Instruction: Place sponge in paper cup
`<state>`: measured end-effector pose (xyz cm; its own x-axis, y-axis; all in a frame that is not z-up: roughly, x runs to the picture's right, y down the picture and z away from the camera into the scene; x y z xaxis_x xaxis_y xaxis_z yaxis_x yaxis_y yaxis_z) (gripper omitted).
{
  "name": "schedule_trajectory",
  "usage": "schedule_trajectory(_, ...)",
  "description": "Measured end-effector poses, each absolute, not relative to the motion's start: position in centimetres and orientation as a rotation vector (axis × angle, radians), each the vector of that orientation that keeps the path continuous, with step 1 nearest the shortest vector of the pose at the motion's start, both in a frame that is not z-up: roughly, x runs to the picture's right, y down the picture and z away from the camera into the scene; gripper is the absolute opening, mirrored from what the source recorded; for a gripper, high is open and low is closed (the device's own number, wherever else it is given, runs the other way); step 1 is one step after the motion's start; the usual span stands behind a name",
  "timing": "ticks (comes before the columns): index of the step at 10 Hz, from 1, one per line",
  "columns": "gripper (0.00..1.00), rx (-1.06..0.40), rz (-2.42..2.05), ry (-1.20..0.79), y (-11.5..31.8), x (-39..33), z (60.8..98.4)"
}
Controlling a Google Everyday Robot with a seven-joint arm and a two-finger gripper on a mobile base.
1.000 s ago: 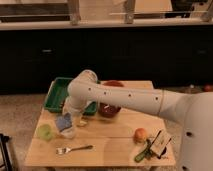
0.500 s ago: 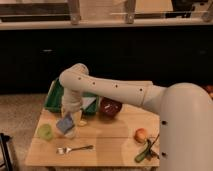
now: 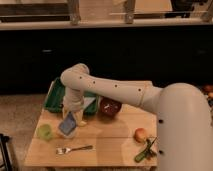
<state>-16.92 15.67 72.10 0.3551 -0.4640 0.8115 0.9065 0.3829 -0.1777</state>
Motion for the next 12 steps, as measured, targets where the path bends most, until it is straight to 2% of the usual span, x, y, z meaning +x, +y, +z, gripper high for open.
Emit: schedule_trajectory(12,0.01,-0.773,-1.195,-0.872,16.5,-20.1,71.0)
